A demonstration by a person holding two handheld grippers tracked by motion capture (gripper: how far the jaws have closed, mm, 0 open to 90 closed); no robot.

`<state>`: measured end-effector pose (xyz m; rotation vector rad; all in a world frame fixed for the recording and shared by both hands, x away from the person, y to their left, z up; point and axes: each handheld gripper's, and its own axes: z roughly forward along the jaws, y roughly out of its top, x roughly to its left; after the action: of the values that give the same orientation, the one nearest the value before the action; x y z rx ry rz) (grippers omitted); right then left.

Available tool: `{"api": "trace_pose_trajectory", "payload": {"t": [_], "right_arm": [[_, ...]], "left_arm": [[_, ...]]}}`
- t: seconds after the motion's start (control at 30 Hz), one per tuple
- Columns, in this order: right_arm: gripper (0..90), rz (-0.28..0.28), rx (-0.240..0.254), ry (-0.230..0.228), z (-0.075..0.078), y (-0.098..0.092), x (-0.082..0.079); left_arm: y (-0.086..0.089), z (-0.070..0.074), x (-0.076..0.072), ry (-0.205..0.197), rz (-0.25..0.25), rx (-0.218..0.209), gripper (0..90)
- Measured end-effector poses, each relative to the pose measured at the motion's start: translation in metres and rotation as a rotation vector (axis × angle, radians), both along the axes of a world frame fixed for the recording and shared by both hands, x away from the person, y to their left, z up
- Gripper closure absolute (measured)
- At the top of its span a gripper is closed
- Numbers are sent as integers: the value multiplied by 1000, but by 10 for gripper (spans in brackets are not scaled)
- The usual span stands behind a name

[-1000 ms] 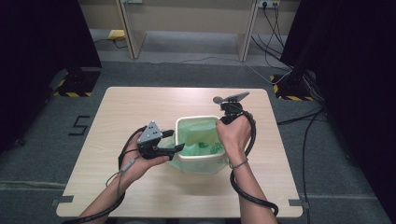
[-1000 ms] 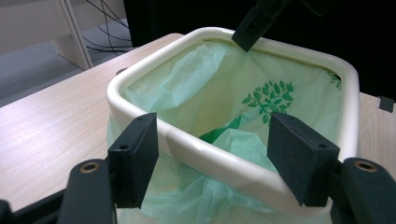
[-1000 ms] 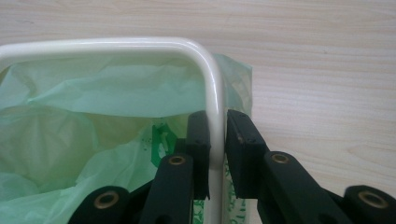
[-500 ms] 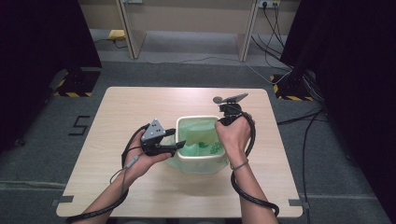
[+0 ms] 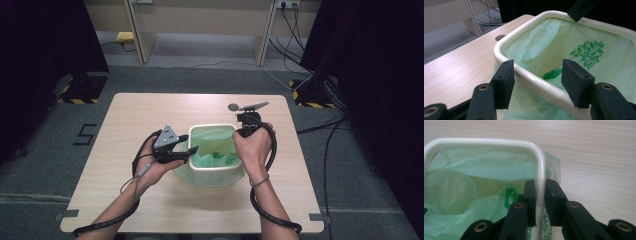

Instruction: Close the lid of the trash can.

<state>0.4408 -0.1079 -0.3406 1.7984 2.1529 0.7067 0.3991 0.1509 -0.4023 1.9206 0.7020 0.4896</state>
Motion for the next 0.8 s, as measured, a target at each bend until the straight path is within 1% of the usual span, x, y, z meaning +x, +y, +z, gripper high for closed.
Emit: {"api": "trace_pose_trajectory", "payload": {"t": [0.1,0.17,0.27,0.5,0.6,0.8], "right_arm": [[810,-4,4,8,-2,0,2],[810,-2,-11,17,-6,1,4],[810,-3,-17,7,-7,2,3],[802,0,-4,-11,-14,-1,-3],[792,12,-19,-3,-16,0,-2],[786,13,-15,0,-17,0,-2]], "left_arm": [[-2,-2,4,0,10,4,447],[-3,-2,7,-5,16,12,449],[-3,-3,7,-11,16,21,449],[-4,-3,3,-16,7,19,439],[-3,-4,3,-13,7,6,434],[-3,-6,2,-23,8,-2,434]]}}
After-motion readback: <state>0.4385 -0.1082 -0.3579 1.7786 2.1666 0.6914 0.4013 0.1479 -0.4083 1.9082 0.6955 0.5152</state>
